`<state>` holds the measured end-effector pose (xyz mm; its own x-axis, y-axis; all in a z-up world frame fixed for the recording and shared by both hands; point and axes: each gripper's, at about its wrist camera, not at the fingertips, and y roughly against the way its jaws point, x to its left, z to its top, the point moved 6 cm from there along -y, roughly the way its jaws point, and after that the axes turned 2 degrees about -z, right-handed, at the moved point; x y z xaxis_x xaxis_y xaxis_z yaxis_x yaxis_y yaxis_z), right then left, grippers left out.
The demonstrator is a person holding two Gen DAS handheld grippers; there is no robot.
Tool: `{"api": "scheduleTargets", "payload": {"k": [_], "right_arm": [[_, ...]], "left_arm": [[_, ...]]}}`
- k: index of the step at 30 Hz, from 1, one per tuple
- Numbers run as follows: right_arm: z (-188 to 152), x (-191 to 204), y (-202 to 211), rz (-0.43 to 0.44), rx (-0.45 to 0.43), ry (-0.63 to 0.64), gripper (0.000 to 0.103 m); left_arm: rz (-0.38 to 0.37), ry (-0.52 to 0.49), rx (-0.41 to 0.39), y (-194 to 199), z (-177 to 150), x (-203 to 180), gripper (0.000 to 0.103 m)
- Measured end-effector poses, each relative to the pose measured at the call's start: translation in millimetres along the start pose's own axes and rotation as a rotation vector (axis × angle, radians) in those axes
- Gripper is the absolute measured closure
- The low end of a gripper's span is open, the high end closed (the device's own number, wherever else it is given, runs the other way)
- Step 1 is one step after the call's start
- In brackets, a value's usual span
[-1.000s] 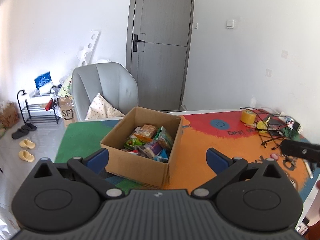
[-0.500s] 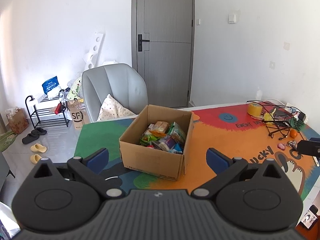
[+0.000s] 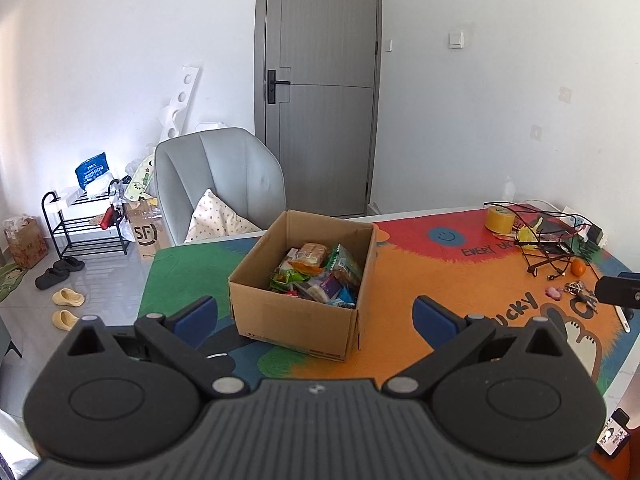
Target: Organize snacks
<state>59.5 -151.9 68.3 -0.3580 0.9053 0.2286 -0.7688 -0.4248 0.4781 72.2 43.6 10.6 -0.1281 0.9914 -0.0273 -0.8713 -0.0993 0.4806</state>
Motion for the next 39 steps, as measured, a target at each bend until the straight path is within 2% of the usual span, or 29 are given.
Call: {"api": "scheduleTargets", "payload": {"k": [13,39], "right_arm": [[-3.5,2.7,-3.0,-0.009,0.011,0.013,0.000],[-7.3,6.7,-4.5,-0.011,0.026,0.024,0.000]], "left_arm": [[-0.024,0.014,0.010,-3.6,-2.0,1.6,0.000],[-0.018,0.003,0.017,-5.4,-4.1,0.6,0.000]]}}
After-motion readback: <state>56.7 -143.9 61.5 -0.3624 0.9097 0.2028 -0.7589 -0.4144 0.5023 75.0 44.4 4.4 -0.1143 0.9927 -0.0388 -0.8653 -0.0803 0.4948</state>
